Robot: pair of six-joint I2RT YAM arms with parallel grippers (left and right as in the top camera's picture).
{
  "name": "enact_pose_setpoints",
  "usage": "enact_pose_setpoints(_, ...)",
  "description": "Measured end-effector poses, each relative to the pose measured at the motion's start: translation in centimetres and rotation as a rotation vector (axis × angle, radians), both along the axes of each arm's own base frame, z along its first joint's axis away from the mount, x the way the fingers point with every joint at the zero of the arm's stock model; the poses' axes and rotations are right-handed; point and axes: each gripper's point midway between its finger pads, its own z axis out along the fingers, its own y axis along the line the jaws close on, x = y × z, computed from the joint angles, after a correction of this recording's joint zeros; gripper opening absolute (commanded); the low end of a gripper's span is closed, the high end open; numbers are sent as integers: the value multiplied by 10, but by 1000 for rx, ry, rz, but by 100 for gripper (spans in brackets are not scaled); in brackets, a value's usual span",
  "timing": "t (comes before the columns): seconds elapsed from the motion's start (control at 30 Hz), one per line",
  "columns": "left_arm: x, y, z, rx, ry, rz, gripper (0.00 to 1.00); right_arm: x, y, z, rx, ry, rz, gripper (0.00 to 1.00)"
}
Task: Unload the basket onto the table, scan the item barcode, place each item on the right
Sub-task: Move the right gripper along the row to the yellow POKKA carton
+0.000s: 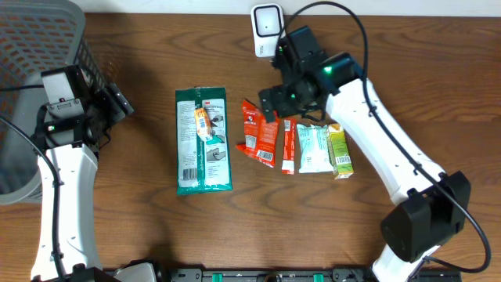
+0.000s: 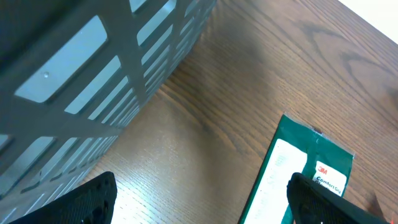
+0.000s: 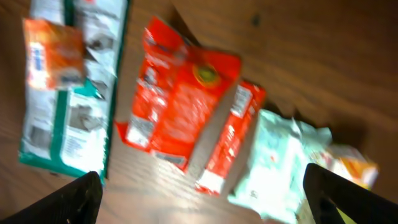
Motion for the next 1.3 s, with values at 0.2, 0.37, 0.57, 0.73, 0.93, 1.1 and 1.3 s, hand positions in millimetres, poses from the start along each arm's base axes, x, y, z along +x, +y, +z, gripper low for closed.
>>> enact_pose_setpoints(0.2, 0, 0, 0, 0, 0, 0, 88, -4, -16, -4, -59, 23, -15, 99)
enact_pose_setpoints(0.37, 0, 0, 0, 0, 0, 0, 88, -3, -25, -5, -112, 10, -28, 99)
enact_pose_setpoints(0.57, 0, 0, 0, 0, 0, 0, 88, -2, -31, -6, -142, 5, -35, 99)
enact_pose_setpoints(0.73, 0, 0, 0, 0, 0, 0, 88, -4, -33, -6, -151, 12, -36, 99)
enact_pose_setpoints(0.93, 0, 0, 0, 0, 0, 0, 88, -4, -33, -6, -154, 9, -35, 99)
enact_pose_setpoints(1.1, 0, 0, 0, 0, 0, 0, 88, 0, -32, -5, -149, -5, -36, 99)
enact_pose_setpoints(1.3, 0, 0, 0, 0, 0, 0, 88, 3, -28, -4, -135, -21, -35, 99)
